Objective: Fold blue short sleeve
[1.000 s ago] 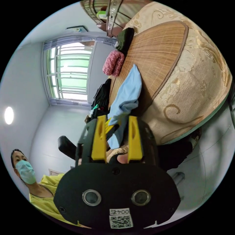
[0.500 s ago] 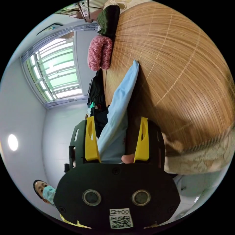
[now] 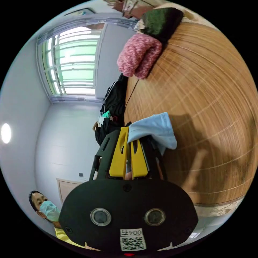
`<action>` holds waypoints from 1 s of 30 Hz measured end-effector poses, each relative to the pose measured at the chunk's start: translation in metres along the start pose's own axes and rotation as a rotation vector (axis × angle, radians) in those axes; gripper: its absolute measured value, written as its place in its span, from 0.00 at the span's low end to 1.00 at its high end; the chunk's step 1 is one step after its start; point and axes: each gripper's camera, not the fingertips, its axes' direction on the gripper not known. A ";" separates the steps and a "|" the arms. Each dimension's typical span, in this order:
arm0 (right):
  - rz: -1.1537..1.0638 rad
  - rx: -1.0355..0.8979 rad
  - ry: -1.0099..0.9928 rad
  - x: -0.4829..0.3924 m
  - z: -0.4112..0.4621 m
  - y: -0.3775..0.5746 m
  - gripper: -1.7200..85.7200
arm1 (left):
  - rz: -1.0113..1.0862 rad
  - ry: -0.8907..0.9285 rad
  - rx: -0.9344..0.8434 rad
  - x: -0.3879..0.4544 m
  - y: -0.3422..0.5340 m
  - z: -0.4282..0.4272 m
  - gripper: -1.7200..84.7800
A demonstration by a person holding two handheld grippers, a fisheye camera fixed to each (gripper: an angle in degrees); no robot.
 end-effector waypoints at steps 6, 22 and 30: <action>-0.162 -0.092 0.129 -0.155 0.102 -0.029 0.01 | -0.321 0.165 0.166 -0.124 0.093 -0.041 0.03; -0.451 -0.540 0.709 -0.386 0.470 -0.023 0.03 | -1.087 0.553 0.443 -0.381 0.387 -0.021 0.04; -0.600 -0.698 0.893 -0.465 0.562 0.000 0.14 | -1.237 0.793 0.584 -0.439 0.490 0.004 0.10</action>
